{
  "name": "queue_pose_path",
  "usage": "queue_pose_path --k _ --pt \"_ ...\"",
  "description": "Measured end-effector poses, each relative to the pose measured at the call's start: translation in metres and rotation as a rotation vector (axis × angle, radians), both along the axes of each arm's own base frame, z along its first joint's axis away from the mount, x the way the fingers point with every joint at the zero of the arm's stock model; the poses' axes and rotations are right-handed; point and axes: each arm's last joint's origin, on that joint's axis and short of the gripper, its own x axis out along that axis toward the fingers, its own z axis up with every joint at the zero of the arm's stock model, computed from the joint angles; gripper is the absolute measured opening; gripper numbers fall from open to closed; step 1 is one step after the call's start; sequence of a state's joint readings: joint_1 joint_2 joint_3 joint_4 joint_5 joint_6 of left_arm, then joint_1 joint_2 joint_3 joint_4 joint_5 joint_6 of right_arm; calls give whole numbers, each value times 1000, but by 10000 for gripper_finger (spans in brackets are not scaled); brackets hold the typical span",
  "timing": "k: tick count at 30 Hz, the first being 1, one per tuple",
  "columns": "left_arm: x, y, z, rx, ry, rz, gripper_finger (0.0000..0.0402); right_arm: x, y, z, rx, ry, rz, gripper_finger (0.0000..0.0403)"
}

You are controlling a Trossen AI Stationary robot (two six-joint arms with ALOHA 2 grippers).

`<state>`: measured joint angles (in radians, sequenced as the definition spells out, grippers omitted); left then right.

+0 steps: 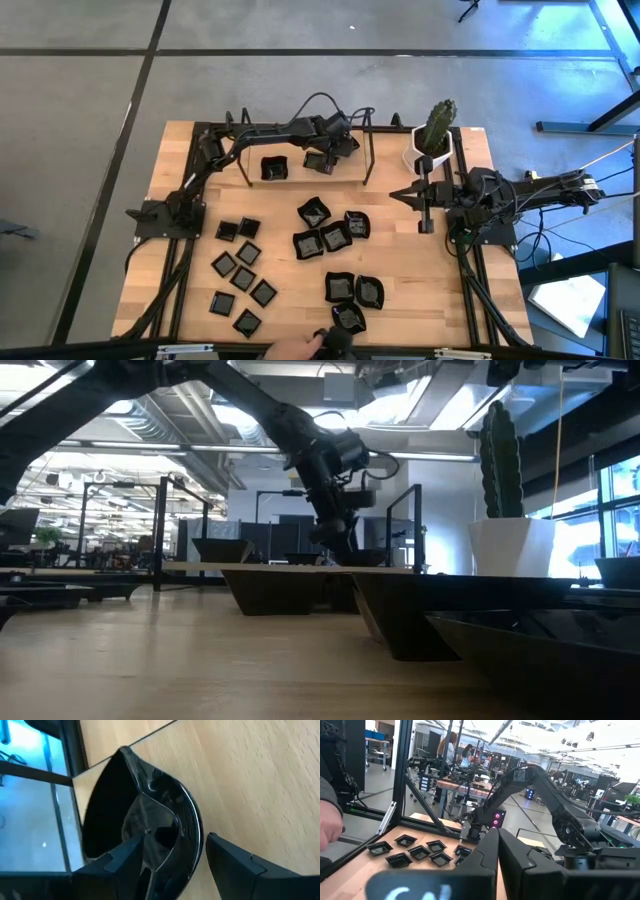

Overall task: Pick & Place Mini shaped plates
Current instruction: Stack the leaf-shaped plate on top of the leaf-shaped plate on the shelf

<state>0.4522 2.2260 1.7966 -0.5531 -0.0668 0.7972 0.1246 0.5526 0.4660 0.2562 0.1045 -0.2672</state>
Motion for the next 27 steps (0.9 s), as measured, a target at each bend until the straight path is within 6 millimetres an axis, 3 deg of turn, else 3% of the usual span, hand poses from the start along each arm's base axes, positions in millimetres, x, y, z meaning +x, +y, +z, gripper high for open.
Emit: queue_pose_path --k 9,27 --pt "0 0 1 42 26 -100 191 0 0 0 -2 0 0 14" --pt "-1 -2 1 65 56 -152 9 0 0 -1 -2 8 1 14"
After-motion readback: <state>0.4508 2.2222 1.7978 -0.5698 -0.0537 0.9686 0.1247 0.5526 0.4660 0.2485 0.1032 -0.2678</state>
